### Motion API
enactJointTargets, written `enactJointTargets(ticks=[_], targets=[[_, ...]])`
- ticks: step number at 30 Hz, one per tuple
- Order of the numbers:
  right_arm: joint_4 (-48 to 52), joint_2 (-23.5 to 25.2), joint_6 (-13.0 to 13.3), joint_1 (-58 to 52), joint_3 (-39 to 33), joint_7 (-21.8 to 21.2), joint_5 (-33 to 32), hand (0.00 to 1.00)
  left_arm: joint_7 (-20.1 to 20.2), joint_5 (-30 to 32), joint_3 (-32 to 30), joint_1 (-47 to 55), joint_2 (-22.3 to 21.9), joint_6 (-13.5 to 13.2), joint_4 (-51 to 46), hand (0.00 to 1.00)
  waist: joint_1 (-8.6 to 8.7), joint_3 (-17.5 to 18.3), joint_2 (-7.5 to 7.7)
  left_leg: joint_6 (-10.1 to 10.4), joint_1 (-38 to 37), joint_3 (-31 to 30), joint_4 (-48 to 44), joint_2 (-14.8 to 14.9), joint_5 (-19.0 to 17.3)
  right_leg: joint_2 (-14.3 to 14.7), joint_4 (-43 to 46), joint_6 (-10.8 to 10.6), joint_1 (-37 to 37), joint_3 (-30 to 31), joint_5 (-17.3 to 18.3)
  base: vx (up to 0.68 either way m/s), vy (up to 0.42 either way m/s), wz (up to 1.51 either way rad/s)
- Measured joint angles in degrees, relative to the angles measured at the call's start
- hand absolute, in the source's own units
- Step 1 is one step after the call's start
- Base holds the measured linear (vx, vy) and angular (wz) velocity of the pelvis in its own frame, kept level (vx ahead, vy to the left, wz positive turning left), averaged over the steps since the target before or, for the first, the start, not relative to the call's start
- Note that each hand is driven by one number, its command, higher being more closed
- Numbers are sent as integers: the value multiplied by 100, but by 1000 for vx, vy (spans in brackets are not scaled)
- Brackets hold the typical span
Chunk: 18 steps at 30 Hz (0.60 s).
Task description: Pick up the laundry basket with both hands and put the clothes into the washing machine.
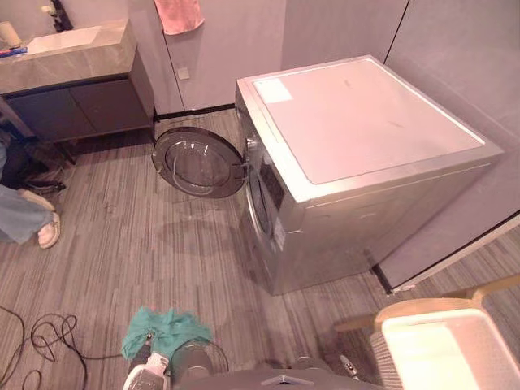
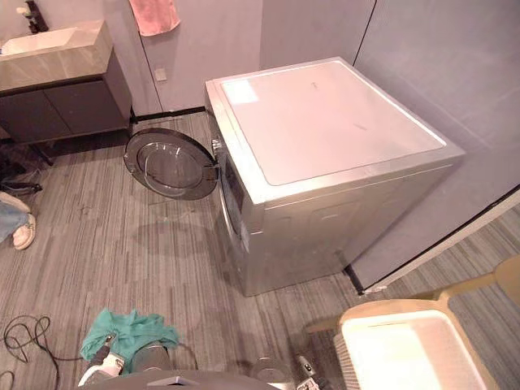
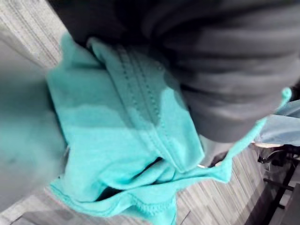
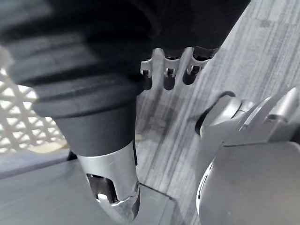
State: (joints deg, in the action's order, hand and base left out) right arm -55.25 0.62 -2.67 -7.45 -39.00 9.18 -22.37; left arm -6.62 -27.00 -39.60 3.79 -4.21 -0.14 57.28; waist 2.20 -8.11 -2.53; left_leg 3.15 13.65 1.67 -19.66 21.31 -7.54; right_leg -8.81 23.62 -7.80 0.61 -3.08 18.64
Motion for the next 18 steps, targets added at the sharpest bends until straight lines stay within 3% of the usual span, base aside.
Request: enactJointTargets(ticks=[2,3,4,5,7,8,9,10,12,13,16,18], targets=[[-231,-206,-1,31,-111,34,-15,0,-75,-24,22,72,14,3,209,100,13,83,-123,235,-165,14,-7,-58,82,-252,23,-316,-87,246,155,291,746,-43],[-337,-213,8,23,-250,33,-52,0,-79,-35,58,182,80,9,365,100,20,131,-63,1181,-169,22,-203,-198,197,-440,-15,-518,-96,407,176,307,769,-53],[-532,-76,-3,37,-358,21,-96,0,-101,-29,135,208,285,14,556,100,111,331,167,975,44,213,-611,-616,-224,-833,-146,-506,-72,628,-71,328,692,-25],[-644,5,-9,50,-433,12,-98,0,-104,-20,209,223,393,18,622,100,175,457,318,935,135,245,-751,-711,-298,-903,-149,-394,6,736,-323,364,771,-5],[-774,175,-48,63,-610,-6,-103,0,-100,32,631,203,648,53,714,100,235,436,365,633,-60,467,-740,-950,-468,-1000,346,167,421,1043,-1622,282,598,-14],[-772,166,-53,65,-631,-22,-103,0,-88,66,832,205,681,60,709,100,241,419,374,499,-321,609,-533,-1009,-482,-1064,750,411,640,1023,-2020,206,423,-32],[-772,165,-53,64,-630,-24,-98,0,-80,106,945,218,699,66,712,100,248,414,370,414,-518,725,-380,-1052,-476,-1076,1130,514,809,982,-2035,237,452,-40],[-779,166,-71,70,-620,-25,-96,0,-70,138,1131,253,723,76,718,100,289,379,345,284,-955,936,-36,-1147,-427,-1080,1959,605,1113,641,-1794,195,353,-43],[-791,139,-108,110,-561,-29,-93,0,-52,142,1367,216,738,89,728,100,314,288,264,150,-1545,1227,539,-1286,-341,-971,2773,521,1416,-149,-1315,184,331,-55],[-758,115,-121,138,-455,-35,-76,0,-41,160,1395,136,742,103,740,100,311,238,242,104,-1853,1490,884,-1390,-311,-717,3061,485,1687,-740,-1006,119,186,-66],[-642,128,-125,213,-434,-38,-69,0,-20,242,1362,58,686,143,758,100,393,132,236,87,-2116,1908,1143,-1467,-336,-75,2498,481,1971,-1543,-773,185,61,-71],[-594,145,-113,204,-458,-32,-71,0,11,255,1267,-105,542,165,748,100,417,15,301,136,-2278,2104,1354,-1612,-312,20,1314,514,1876,-2052,-916,243,-13,-53]])
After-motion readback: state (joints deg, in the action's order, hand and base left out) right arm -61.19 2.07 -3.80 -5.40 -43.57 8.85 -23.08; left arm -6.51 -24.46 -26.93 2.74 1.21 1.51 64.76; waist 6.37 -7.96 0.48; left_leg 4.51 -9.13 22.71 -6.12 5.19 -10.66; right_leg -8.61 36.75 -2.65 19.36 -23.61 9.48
